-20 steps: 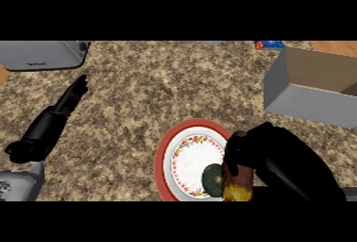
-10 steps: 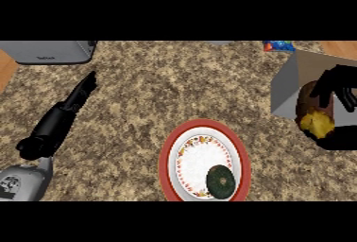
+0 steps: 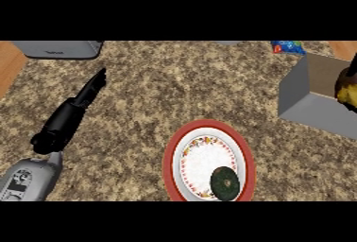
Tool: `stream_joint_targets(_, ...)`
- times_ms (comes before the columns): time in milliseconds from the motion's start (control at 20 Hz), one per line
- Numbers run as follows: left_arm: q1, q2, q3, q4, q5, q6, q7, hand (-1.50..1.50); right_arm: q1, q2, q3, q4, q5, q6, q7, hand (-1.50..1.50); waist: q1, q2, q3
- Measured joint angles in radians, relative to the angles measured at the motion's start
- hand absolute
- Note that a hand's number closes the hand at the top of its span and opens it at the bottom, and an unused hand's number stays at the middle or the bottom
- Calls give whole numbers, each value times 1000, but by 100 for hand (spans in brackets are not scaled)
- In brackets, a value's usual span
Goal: Pick the sweet potato from the plate and place it in the cardboard box
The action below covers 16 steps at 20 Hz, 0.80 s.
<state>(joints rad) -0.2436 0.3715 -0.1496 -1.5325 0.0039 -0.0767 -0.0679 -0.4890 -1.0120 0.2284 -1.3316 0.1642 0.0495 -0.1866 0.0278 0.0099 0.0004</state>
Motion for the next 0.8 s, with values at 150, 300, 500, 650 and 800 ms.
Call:
stream_joint_targets(150, 5, 4, 4, -10, 3, -13, -1, 0, -46, -9, 28, 136, 37, 88, -57, 150, 11, 1, 0)
stream_joint_targets(300, -13, -2, 4, 6, -2, -20, -1, 0, -108, 10, 65, 275, 99, 148, -134, 150, 18, 4, 0)
stream_joint_targets(500, -3, -4, 12, 6, 3, -33, -7, 0, -172, 18, 111, 447, 197, 203, -225, -150, 21, 4, 1)
stream_joint_targets(650, -15, -9, 16, 18, -6, -34, -14, 0, -219, 24, 138, 552, 245, 263, -323, -150, 20, 4, -1)
stream_joint_targets(800, -24, -10, 27, 27, -6, -39, -14, 0, -264, 40, 148, 641, 276, 305, -450, -150, 18, 4, 0)
